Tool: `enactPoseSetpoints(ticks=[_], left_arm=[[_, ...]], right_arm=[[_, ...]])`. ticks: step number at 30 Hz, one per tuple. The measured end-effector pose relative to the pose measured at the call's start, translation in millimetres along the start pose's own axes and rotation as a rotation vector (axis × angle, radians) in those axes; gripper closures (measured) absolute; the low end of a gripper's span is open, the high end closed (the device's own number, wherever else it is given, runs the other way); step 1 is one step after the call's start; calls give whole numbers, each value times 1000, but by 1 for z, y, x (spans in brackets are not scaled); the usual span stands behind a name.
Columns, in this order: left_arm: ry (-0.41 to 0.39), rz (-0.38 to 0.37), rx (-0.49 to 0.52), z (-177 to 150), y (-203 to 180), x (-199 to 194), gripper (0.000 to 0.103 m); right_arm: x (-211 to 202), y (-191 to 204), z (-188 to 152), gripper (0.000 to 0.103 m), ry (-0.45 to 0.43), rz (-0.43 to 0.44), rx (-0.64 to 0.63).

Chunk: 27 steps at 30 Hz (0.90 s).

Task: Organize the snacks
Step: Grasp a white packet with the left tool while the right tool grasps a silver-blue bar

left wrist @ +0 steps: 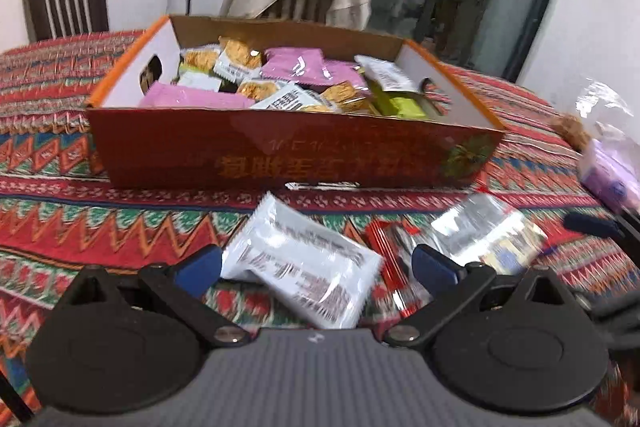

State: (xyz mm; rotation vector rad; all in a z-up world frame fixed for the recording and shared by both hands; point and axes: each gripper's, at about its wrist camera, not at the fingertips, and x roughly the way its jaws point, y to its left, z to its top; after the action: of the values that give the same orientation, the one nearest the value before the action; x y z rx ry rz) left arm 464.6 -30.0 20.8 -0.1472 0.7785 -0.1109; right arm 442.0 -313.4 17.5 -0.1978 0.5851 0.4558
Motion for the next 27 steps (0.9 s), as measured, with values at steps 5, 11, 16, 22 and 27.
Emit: enactPoseSetpoints(ticks=[5, 11, 16, 22, 27], left_arm=[[-30, 52, -13, 3, -8, 22, 2], [-82, 28, 135, -19, -7, 5, 22], [-75, 21, 148, -32, 8, -12, 15], [-98, 60, 185, -41, 22, -34, 15], [-97, 31, 171, -45, 31, -47, 11]], right_arm=[[-5, -1, 0, 7, -20, 24, 10], [-10, 3, 2, 7, -18, 37, -61], [-5, 17, 17, 7, -4, 111, -266], [44, 30, 44, 7, 116, 289, -448], [72, 20, 58, 2, 170, 398, -366]])
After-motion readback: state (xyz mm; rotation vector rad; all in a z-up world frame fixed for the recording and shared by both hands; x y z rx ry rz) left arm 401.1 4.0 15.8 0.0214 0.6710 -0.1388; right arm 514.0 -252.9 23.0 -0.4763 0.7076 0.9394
